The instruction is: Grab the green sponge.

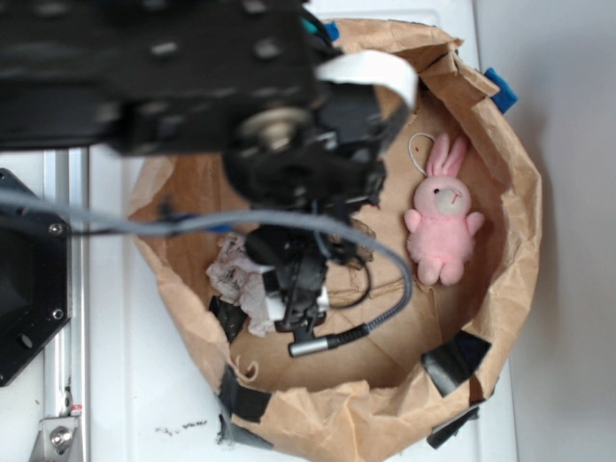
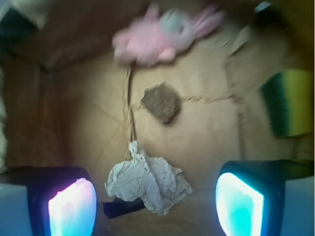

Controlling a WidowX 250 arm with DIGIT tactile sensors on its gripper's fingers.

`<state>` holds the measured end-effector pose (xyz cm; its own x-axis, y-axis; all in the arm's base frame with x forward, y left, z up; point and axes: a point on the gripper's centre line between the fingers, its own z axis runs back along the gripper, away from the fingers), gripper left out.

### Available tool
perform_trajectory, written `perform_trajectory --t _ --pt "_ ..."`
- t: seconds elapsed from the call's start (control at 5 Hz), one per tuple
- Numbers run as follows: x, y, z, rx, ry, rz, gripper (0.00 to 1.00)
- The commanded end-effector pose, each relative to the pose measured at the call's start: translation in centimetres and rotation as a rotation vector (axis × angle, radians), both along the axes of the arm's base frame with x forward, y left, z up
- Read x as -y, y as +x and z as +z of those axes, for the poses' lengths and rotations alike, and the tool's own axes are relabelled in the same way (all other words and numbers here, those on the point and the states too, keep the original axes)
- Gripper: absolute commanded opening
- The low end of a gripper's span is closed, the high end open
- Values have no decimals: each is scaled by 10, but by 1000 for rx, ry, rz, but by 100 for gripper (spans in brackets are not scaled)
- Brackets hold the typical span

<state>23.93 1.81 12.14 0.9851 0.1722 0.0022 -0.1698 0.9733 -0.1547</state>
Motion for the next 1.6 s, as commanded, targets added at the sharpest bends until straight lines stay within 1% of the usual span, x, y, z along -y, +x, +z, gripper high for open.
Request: perform_trajectory --t 0.0,0.2,0.6,0.8,1.0,1.2,1.4 --pt "-7 8 14 57 2 14 100" --pt "-7 8 14 57 2 14 100" --pt "-18 6 -14 41 42 56 100" --pt "-23 6 -24 29 50 71 100" --pt "-36 4 -32 19 62 95 100" --pt "-53 5 -39 -14 72 118 100" --pt "-66 11 -32 -11 78 115 100"
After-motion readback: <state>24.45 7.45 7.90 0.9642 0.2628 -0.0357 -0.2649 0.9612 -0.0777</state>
